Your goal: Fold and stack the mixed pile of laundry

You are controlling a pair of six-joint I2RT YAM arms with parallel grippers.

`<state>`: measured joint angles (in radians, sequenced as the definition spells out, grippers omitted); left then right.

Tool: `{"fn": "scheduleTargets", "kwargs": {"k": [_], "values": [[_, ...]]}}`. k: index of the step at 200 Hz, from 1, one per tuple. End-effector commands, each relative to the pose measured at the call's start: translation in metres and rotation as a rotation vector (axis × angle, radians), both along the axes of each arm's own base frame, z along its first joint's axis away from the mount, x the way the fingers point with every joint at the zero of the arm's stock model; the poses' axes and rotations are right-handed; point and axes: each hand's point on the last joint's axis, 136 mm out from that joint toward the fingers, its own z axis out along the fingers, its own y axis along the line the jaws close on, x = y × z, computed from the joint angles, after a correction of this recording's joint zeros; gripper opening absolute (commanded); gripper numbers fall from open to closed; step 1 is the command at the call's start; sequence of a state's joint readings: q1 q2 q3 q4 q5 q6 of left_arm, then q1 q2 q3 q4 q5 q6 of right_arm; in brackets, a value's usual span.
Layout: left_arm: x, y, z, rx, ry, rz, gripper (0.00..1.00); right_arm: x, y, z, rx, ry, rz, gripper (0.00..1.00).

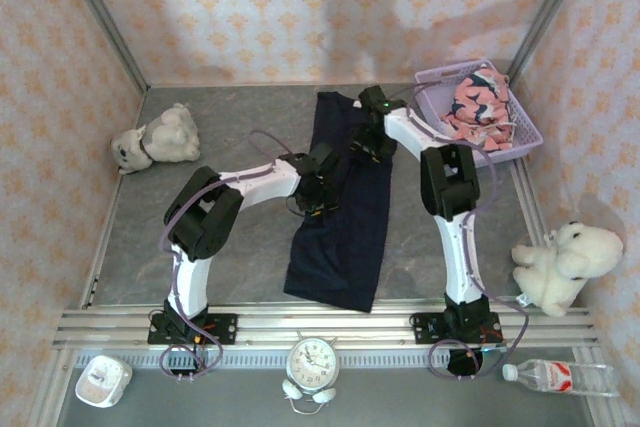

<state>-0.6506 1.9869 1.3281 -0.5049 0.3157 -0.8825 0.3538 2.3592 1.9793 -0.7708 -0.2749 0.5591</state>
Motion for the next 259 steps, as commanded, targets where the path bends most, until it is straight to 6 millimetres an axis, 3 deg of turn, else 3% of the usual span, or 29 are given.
{"fn": "scheduleTargets", "kwargs": {"k": [1, 15, 31, 62, 77, 93, 113, 163, 198, 224, 259], "values": [[-0.039, 0.016, -0.036, 0.05, 0.133, 0.051, 0.43, 0.0, 0.044, -0.044, 0.016, 0.07, 0.101, 0.62], [-0.035, 0.022, -0.028, 0.075, 0.111, 0.053, 0.46, 0.012, 0.056, -0.042, 0.017, 0.051, 0.123, 0.62], [-0.02, 0.031, -0.009, 0.1, 0.074, 0.054, 0.5, 0.024, 0.055, -0.024, 0.01, 0.01, 0.117, 0.62], [0.027, 0.05, 0.043, 0.165, -0.059, 0.037, 0.55, 0.028, 0.05, 0.043, 0.033, -0.097, 0.144, 0.64], [0.05, 0.057, 0.066, 0.209, -0.123, 0.011, 0.55, 0.015, 0.042, 0.081, 0.015, -0.133, 0.176, 0.64], [0.069, 0.064, 0.075, 0.22, -0.152, 0.017, 0.55, -0.011, 0.03, 0.111, 0.004, -0.15, 0.21, 0.64], [0.092, 0.078, 0.079, 0.259, -0.191, 0.037, 0.55, -0.059, 0.012, 0.126, -0.006, -0.119, 0.252, 0.64], [0.138, 0.106, 0.051, 0.284, -0.159, 0.115, 0.54, -0.207, -0.042, 0.111, -0.015, 0.053, 0.253, 0.62], [0.16, 0.107, 0.03, 0.271, -0.129, 0.135, 0.53, -0.3, -0.044, 0.072, 0.141, 0.171, 0.179, 0.58], [0.169, 0.108, 0.022, 0.276, -0.112, 0.143, 0.52, -0.333, -0.044, 0.051, 0.205, 0.203, 0.116, 0.56], [0.174, 0.113, 0.011, 0.284, -0.088, 0.15, 0.52, -0.344, -0.042, 0.031, 0.229, 0.219, 0.073, 0.51]]}}
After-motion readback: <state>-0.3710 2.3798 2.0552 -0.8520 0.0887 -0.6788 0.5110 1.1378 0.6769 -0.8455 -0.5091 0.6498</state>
